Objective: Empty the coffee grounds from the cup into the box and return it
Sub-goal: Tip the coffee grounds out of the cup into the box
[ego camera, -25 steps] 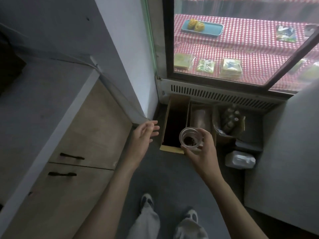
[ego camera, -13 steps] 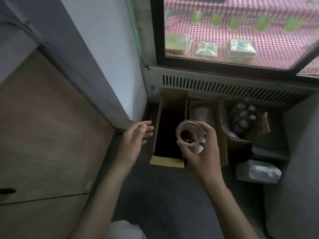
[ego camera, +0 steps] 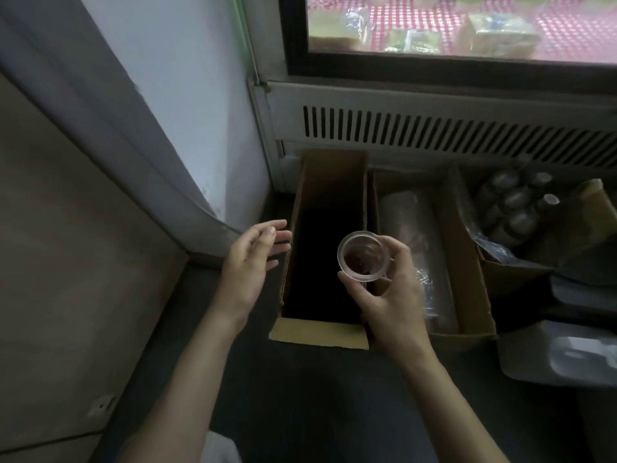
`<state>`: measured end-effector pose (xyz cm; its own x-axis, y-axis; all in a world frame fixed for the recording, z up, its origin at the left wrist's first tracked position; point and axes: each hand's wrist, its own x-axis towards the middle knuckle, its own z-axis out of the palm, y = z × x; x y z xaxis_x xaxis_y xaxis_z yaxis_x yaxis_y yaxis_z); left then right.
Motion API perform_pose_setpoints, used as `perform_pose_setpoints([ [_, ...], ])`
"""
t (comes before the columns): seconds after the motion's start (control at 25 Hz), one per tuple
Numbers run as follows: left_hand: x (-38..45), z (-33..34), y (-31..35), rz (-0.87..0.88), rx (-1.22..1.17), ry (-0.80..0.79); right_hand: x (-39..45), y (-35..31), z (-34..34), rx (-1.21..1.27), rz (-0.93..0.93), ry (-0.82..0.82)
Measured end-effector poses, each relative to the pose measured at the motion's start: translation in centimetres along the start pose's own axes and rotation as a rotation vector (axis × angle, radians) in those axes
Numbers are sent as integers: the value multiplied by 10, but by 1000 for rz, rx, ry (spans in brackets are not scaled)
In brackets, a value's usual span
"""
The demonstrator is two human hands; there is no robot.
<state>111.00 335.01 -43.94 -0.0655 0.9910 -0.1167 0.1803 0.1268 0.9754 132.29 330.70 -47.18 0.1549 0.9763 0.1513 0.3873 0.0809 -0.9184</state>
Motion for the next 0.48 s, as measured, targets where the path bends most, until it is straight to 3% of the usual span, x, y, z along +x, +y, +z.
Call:
perform_pose_setpoints([
  [0.24, 21, 15, -13, 51, -10, -26, 17, 23, -5, -16, -43, -39],
  [0.48, 22, 36, -34, -84, -60, -265, 29, 33, -2, -89, -88, -65],
])
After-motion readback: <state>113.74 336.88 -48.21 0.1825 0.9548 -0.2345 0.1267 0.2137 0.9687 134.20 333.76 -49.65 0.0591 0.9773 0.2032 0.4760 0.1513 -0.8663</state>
